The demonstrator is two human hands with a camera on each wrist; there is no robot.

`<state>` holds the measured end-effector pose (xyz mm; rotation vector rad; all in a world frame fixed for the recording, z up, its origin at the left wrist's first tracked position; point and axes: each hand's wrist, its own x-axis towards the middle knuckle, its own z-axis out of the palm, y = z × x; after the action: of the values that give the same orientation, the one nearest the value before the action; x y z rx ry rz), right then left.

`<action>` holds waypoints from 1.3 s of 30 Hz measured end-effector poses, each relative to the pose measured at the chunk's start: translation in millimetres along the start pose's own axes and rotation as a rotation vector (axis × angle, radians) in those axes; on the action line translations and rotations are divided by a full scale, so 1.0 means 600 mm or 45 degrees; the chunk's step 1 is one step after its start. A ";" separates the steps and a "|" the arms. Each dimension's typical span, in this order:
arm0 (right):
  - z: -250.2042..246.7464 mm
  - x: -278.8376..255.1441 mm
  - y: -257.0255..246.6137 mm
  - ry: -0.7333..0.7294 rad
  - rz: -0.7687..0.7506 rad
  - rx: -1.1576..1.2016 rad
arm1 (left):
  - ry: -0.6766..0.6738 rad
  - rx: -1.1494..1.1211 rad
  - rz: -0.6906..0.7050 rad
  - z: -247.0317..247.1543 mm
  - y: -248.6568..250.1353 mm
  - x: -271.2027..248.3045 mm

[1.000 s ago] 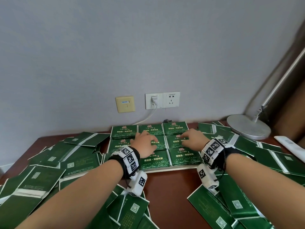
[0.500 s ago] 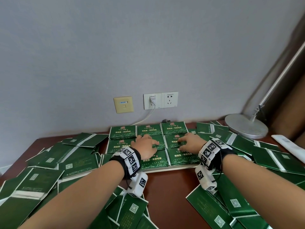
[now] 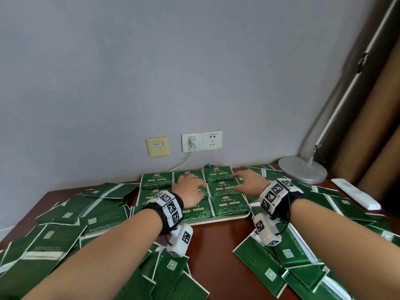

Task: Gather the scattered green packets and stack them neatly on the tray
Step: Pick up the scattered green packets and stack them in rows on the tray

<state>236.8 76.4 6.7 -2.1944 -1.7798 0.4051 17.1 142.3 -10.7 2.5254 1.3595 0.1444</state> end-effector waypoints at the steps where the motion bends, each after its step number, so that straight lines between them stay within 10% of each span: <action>1: -0.010 -0.015 0.002 0.012 0.000 0.004 | 0.015 -0.007 0.017 -0.004 0.010 -0.007; 39: -0.129 -0.421 0.461 0.193 0.602 0.079 | -0.178 0.041 0.585 0.203 0.525 -0.016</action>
<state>465.7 -228.7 -20.8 -2.5143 -1.1468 0.3722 291.0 -53.5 -38.8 2.7725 0.7196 0.0321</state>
